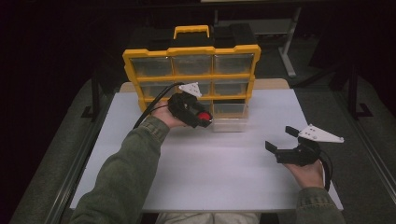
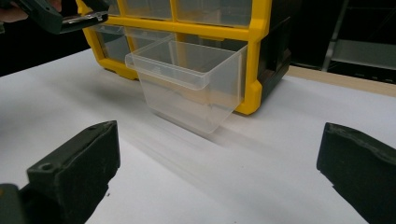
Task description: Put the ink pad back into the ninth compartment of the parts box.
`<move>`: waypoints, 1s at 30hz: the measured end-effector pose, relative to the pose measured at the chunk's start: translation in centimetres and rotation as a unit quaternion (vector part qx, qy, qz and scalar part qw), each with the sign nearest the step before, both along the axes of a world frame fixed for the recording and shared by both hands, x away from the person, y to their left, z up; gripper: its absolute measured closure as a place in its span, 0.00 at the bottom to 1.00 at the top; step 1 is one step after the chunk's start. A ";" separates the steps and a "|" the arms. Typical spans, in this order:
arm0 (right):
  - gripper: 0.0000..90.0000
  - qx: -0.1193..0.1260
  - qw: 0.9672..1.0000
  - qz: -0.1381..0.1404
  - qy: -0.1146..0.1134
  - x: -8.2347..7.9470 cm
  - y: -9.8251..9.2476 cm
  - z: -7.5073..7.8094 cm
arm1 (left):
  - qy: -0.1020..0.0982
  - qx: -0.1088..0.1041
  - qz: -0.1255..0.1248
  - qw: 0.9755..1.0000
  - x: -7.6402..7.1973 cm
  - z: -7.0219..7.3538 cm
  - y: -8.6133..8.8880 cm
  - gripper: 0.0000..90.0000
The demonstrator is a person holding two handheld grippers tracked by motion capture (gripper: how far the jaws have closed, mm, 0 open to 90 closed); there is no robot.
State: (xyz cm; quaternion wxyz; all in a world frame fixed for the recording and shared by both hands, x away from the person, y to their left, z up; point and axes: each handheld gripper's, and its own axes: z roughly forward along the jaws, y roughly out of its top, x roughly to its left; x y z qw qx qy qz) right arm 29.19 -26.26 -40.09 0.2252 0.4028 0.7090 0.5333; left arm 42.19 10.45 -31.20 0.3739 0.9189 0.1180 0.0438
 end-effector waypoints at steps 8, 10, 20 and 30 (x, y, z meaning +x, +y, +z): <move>0.00 -0.001 1.000 -0.001 -0.001 0.0 0.0 0.0 | -0.002 0.009 -0.004 1.000 0.5 0.4 -1.0 0.33; 0.00 -0.001 1.000 0.000 -0.001 0.0 -0.1 0.0 | -0.004 0.009 -0.005 1.000 0.7 0.3 -1.3 0.33; 0.00 -0.002 1.000 0.000 0.001 0.0 0.0 -0.1 | -0.003 0.013 -0.008 1.000 1.5 0.1 -3.0 0.33; 0.00 -0.002 1.000 -0.001 0.002 -0.1 -0.1 -0.1 | -0.016 0.006 -0.014 1.000 2.0 0.7 -4.6 0.33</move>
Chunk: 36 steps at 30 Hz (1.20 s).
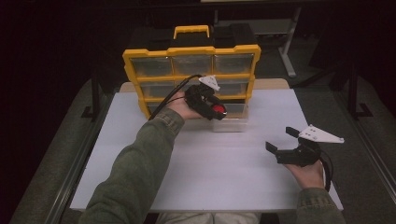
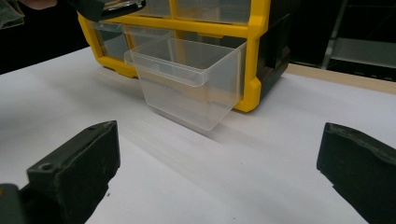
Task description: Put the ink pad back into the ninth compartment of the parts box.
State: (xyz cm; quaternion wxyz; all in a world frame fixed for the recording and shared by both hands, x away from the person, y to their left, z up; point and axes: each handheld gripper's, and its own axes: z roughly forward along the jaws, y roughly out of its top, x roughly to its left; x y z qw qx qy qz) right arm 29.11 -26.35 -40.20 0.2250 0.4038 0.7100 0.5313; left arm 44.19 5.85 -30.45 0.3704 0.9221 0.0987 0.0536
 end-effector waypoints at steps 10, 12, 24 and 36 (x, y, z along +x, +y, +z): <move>0.00 0.003 1.000 -0.002 -0.002 -0.1 -0.1 0.0 | -0.004 -0.005 -0.001 1.000 0.6 0.3 -1.4 0.33; 0.00 0.003 1.000 -0.002 -0.002 -0.1 -0.1 0.0 | -0.005 -0.004 -0.001 1.000 0.8 0.3 -1.6 0.33; 0.00 0.004 1.000 -0.002 -0.002 -0.1 -0.2 0.0 | -0.009 -0.006 -0.003 1.000 1.5 0.2 -2.6 0.33; 0.00 0.002 1.000 -0.001 0.000 -0.2 -0.2 0.0 | -0.021 -0.010 0.002 1.000 1.7 -0.7 -3.9 0.33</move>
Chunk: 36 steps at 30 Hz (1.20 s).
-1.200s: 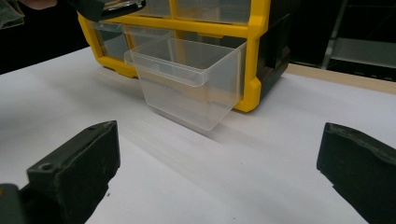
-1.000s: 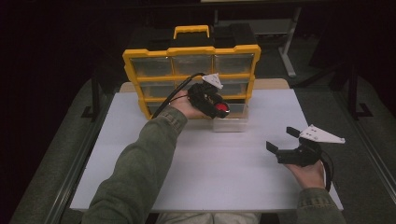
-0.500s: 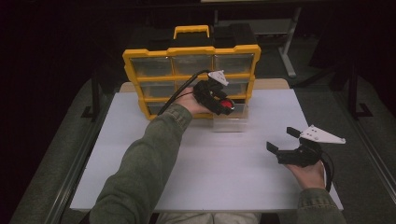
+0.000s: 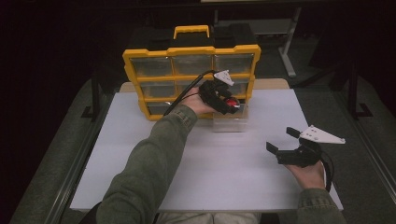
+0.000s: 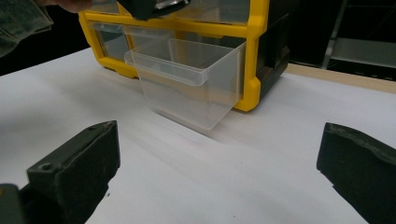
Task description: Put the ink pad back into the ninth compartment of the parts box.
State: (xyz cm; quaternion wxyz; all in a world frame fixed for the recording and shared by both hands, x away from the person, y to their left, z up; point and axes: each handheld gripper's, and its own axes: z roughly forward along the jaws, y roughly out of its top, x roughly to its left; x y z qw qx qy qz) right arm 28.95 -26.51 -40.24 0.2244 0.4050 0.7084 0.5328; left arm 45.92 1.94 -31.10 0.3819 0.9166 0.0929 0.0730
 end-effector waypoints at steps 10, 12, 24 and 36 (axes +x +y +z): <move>0.00 0.003 1.000 0.005 0.000 -0.1 -0.1 0.0 | -0.007 0.018 0.002 1.000 0.4 -1.6 -1.1 0.33; 0.00 0.003 1.000 0.008 0.000 -0.1 -0.1 -0.1 | -0.003 0.016 0.001 1.000 0.5 -1.9 -1.2 0.33; 0.00 0.002 1.000 0.010 0.000 -0.2 -0.1 -0.1 | 0.003 -0.008 -0.038 0.999 -0.9 -1.2 -1.1 0.04; 0.00 0.000 1.000 0.007 0.003 -0.1 0.0 -0.1 | -0.004 -0.043 -0.017 0.999 -1.9 -0.8 1.2 0.00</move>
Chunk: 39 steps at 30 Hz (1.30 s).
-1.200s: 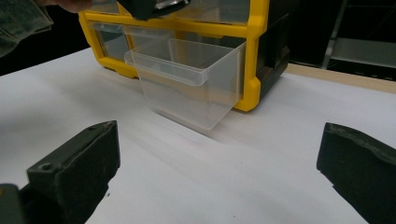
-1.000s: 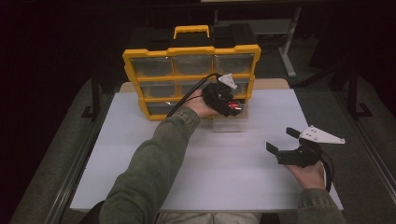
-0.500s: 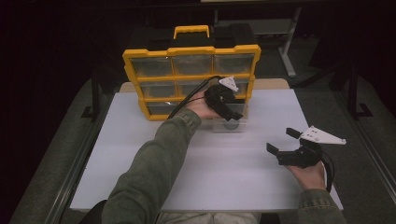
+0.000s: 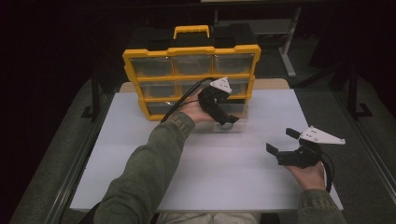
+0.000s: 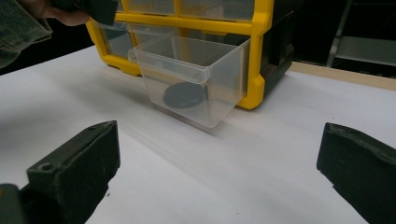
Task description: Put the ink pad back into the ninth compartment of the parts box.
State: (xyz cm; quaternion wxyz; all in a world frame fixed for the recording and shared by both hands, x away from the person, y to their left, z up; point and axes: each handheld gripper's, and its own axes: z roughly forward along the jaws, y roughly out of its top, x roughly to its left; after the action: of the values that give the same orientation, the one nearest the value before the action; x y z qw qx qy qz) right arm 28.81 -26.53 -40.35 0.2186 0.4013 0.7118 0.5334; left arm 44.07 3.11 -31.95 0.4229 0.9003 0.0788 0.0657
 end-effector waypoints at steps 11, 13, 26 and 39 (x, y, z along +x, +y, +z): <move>0.00 -0.002 1.000 -0.001 0.004 0.0 0.0 -0.1 | -0.007 -0.026 0.012 1.000 -0.9 1.0 2.5 0.00; 0.00 -0.003 1.000 -0.001 0.005 0.0 0.0 -0.1 | -0.006 -0.032 0.017 0.999 -1.2 1.0 3.0 0.00; 0.00 -0.005 1.000 0.001 0.006 0.1 0.1 -0.2 | -0.005 -0.042 0.039 0.998 -2.3 0.1 6.0 0.00; 0.00 -0.006 1.000 0.000 0.007 0.1 0.1 -0.2 | 0.004 -0.065 0.063 0.996 -2.7 -0.9 8.3 0.00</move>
State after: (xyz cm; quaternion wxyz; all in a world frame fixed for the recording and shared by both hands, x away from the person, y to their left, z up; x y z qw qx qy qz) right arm 28.90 -26.43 -40.53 0.2160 0.4033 0.7169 0.5261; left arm 41.40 11.41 -32.87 0.4749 0.8646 0.1415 0.0831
